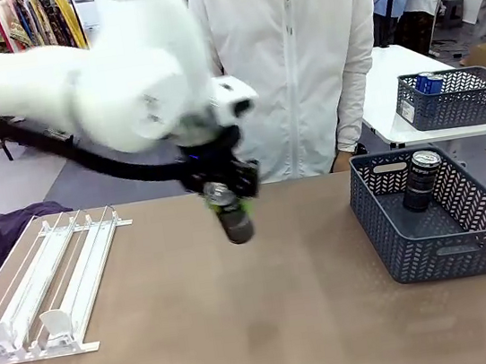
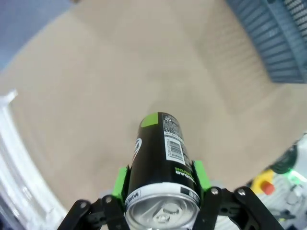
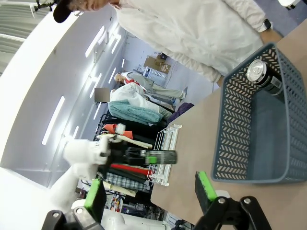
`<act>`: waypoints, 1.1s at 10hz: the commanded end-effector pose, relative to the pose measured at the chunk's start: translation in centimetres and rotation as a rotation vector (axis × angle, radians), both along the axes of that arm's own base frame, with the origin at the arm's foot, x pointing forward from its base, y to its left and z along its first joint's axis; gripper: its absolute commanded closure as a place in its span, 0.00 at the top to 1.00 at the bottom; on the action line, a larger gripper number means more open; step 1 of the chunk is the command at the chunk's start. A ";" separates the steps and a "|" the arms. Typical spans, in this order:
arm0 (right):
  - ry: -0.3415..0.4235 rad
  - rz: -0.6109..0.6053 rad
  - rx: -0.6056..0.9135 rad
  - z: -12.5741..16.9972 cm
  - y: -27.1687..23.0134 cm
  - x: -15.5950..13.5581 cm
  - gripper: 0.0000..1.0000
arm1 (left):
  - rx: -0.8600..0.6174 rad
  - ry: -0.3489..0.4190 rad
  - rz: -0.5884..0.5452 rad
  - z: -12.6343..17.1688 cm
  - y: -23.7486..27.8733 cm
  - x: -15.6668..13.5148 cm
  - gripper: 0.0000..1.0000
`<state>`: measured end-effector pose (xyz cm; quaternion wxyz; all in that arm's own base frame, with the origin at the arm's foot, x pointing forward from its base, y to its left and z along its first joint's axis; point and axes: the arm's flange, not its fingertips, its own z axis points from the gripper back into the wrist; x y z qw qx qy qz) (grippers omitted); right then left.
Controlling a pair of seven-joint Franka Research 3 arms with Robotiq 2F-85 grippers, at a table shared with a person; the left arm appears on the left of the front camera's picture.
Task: Retrieve and store the cans from the dispenser.
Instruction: Pick up one can from the Automatic Can Dispenser and place it in the middle of the table.
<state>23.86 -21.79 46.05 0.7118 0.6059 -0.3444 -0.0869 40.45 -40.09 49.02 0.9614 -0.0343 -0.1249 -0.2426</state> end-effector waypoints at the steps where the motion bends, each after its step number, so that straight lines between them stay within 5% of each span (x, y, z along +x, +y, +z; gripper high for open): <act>1: -0.030 -0.009 0.012 0.4 0.1 0.4 1.00 | 0.112 0.000 -0.055 -2.2 -5.1 5.2 0.00; 4: -0.030 -0.009 0.012 0.4 0.1 0.4 1.00 | 0.167 0.079 -0.113 -7.7 -7.7 5.9 0.00; 9: -0.030 -0.009 0.012 0.4 0.1 0.4 1.00 | 0.121 0.136 -0.107 -7.9 -7.0 6.4 0.00; 10: -0.030 -0.009 0.012 0.4 0.1 0.4 1.00 | 0.123 0.146 -0.108 -7.9 -6.9 6.3 0.40; 11: -0.030 -0.009 0.012 0.4 0.1 0.4 1.00 | 0.135 0.144 -0.112 -7.9 -7.0 6.3 0.98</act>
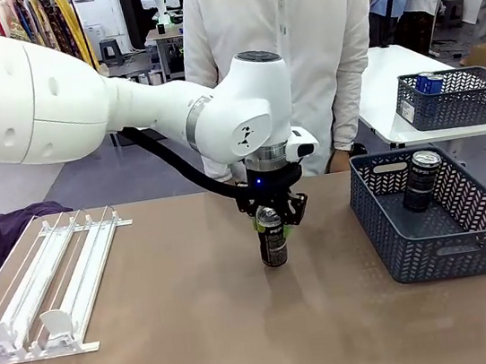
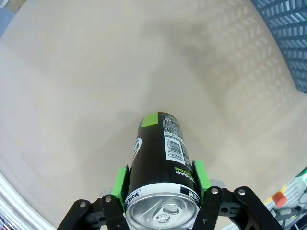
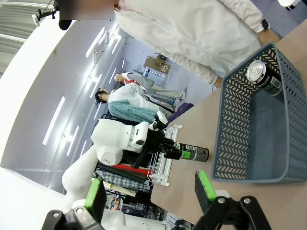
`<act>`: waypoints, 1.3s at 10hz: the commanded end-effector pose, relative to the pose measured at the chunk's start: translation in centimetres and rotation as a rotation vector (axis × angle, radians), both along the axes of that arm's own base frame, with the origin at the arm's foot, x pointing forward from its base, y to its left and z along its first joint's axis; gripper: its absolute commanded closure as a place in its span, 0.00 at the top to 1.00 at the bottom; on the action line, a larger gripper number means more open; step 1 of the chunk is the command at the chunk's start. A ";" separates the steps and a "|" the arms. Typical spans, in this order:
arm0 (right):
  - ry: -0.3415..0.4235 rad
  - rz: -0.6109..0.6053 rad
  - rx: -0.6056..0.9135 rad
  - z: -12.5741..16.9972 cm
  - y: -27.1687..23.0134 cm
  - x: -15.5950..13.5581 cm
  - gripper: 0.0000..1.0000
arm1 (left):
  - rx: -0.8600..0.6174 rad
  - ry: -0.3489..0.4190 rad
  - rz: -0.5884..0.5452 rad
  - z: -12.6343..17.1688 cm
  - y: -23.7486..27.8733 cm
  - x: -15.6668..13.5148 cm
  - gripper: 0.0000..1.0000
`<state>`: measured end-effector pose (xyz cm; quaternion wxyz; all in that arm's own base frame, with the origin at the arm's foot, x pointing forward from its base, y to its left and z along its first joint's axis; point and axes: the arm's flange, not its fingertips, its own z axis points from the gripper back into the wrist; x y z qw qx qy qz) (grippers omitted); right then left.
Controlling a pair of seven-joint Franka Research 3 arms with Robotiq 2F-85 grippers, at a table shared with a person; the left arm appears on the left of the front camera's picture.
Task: Retrieve and store the cans from the dispenser.
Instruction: Pick up one can from the Automatic Can Dispenser and place it in the middle of the table.
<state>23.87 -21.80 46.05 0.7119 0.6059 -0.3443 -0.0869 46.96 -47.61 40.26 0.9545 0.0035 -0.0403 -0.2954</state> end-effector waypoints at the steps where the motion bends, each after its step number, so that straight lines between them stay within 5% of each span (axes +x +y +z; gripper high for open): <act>1: -0.030 -0.009 0.012 0.4 0.1 0.3 1.00 | 0.015 -0.001 -0.008 0.9 0.5 -0.2 1.00; 5: -0.030 -0.009 0.012 0.4 0.1 0.3 1.00 | -0.010 -0.005 0.013 2.3 1.5 -0.5 1.00; 7: -0.030 -0.009 0.012 0.4 0.1 0.3 1.00 | -0.046 -0.002 0.042 7.9 5.1 -2.5 1.00; 10: -0.030 -0.009 0.012 0.4 0.1 0.3 1.00 | -0.305 0.092 0.021 14.8 17.5 -6.1 1.00; 13: -0.030 -0.009 0.012 0.4 0.1 0.3 1.00 | -0.706 0.062 0.178 15.9 35.4 -9.4 1.00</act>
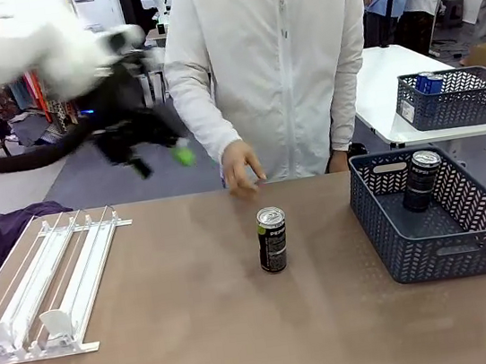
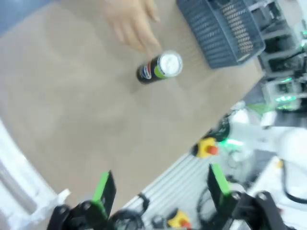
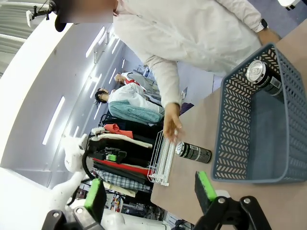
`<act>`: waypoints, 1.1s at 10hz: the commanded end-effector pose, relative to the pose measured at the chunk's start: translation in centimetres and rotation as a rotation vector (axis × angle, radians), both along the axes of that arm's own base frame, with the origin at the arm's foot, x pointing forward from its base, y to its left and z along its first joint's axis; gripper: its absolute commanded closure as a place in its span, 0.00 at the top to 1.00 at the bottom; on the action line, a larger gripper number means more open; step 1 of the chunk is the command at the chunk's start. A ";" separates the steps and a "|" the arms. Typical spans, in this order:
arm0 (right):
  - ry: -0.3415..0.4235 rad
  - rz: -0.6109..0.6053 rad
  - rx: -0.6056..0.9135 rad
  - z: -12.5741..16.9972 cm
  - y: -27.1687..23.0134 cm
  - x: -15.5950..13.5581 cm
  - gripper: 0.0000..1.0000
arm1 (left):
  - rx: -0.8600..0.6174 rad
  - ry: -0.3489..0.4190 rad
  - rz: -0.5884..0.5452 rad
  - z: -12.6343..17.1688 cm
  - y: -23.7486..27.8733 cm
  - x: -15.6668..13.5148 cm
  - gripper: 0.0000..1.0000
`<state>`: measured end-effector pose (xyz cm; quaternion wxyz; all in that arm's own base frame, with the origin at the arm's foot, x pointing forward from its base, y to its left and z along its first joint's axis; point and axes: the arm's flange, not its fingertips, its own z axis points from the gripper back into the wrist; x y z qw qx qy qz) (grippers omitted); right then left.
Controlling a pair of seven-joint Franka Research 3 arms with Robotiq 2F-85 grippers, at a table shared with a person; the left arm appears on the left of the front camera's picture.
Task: Retrieve and store the cans from the dispenser.
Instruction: Pick up one can from the Automatic Can Dispenser and place it in the middle of the table.
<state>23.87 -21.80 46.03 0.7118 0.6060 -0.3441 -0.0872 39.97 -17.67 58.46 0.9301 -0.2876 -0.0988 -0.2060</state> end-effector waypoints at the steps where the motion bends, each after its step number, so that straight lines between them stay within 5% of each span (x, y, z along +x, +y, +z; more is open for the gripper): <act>1: -0.031 -0.009 0.011 0.4 0.1 0.3 1.00 | -0.191 0.020 0.160 -3.3 10.8 -4.2 1.00; 4: -0.031 -0.009 0.011 0.4 0.1 0.3 1.00 | -0.535 0.011 0.438 -8.6 21.7 -10.2 1.00; 6: -0.031 -0.009 0.011 0.4 0.1 0.3 1.00 | -0.559 0.064 0.415 -10.3 22.1 -9.3 1.00; 7: -0.031 -0.009 0.011 0.4 0.1 0.3 1.00 | -0.510 0.052 0.443 -8.5 23.9 -9.8 1.00; 11: -0.031 -0.009 0.011 0.4 0.1 0.3 1.00 | -0.510 0.052 0.443 -8.5 23.9 -9.8 1.00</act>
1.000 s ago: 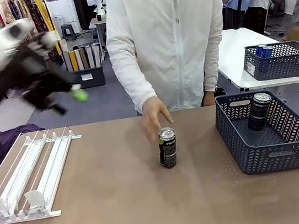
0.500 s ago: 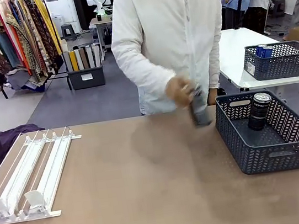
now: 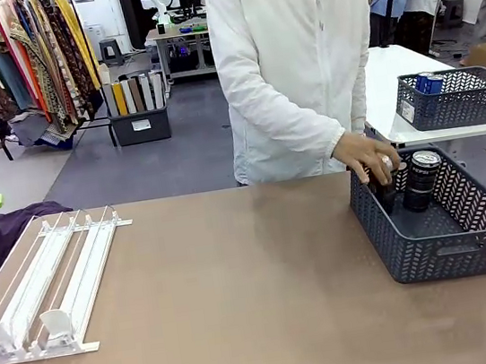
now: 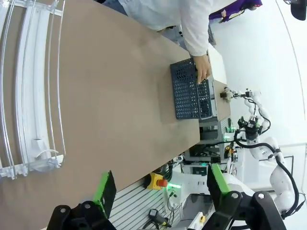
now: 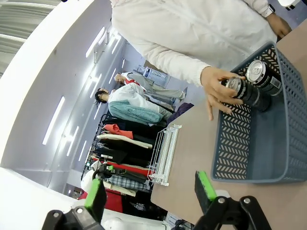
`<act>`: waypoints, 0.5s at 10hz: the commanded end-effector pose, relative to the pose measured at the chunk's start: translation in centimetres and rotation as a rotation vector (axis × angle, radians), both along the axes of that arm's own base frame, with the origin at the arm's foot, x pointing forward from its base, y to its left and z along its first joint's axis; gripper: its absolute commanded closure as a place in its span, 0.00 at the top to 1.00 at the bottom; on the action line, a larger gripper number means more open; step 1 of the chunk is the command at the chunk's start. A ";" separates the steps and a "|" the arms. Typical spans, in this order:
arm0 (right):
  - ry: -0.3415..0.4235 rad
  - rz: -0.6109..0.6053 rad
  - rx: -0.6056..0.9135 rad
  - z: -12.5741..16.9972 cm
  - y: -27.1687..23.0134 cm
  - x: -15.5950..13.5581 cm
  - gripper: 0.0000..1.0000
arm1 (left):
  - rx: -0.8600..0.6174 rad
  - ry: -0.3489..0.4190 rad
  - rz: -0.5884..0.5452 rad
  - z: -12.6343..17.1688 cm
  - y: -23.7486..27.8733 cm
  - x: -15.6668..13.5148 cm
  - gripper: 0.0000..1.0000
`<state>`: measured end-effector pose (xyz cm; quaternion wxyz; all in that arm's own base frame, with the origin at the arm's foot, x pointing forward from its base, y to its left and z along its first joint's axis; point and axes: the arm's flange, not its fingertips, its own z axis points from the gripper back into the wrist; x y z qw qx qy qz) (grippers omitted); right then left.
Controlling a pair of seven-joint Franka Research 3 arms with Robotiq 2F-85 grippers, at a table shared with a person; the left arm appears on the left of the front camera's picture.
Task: Retrieve and store the cans from the dispenser.
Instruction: Pick up one can from the Automatic Can Dispenser and place it in the middle of the table.
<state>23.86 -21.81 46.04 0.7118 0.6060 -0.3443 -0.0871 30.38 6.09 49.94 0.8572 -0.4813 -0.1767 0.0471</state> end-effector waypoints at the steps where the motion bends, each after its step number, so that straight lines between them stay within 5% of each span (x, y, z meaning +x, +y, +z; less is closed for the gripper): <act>1: -0.030 -0.008 0.012 0.4 0.1 0.3 1.00 | -0.013 -0.021 -0.007 0.1 0.1 -0.2 1.00; 5: -0.030 -0.008 0.012 0.4 0.1 0.3 1.00 | -0.013 -0.021 -0.007 0.1 0.1 -0.2 1.00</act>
